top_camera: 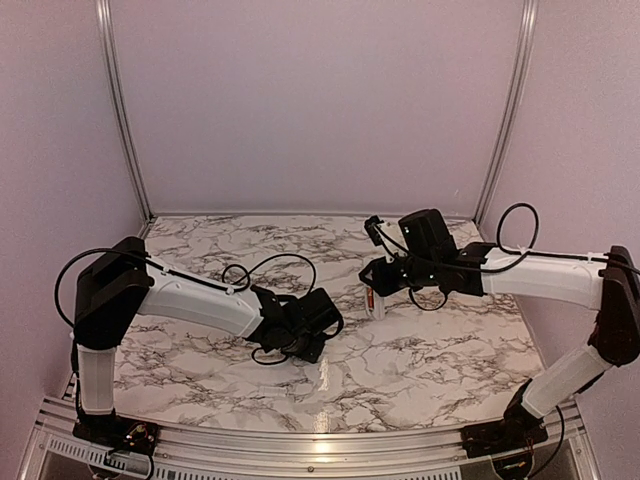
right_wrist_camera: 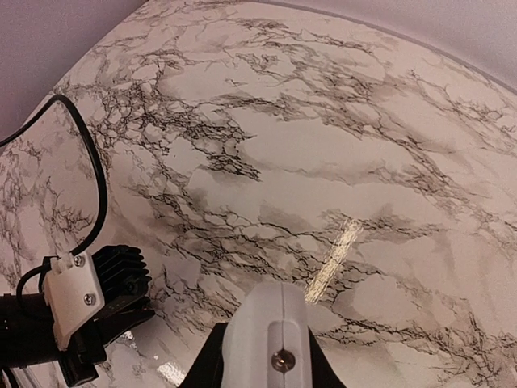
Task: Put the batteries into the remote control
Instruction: Pick up the battery from the center of the board.
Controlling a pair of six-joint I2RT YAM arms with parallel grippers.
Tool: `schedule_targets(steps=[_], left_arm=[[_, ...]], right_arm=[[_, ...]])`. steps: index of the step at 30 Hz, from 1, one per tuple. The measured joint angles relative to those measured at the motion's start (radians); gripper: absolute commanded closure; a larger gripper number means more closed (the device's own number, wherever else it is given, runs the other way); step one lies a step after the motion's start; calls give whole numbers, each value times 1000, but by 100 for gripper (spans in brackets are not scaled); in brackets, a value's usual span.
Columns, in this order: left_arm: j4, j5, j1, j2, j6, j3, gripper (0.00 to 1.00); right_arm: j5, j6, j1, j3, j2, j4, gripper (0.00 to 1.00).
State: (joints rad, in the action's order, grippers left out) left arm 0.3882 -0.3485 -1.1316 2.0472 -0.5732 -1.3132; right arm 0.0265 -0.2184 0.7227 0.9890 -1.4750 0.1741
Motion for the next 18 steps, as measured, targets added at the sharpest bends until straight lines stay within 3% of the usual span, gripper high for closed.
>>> schedule_targets(steps=[3, 9, 13, 18], left_arm=[[10, 7, 0, -4, 2, -1, 100], [1, 26, 1, -53, 10, 50, 100], [-129, 26, -1, -219, 53, 207, 100], [-419, 0, -21, -486, 134, 375, 100]], right_arm=[[53, -13, -26, 0, 4, 0, 100], [215, -58, -101, -26, 10, -38, 100], [365, -131, -124, -81, 8, -120, 100], [550, -273, -124, -164, -5, -288, 100]])
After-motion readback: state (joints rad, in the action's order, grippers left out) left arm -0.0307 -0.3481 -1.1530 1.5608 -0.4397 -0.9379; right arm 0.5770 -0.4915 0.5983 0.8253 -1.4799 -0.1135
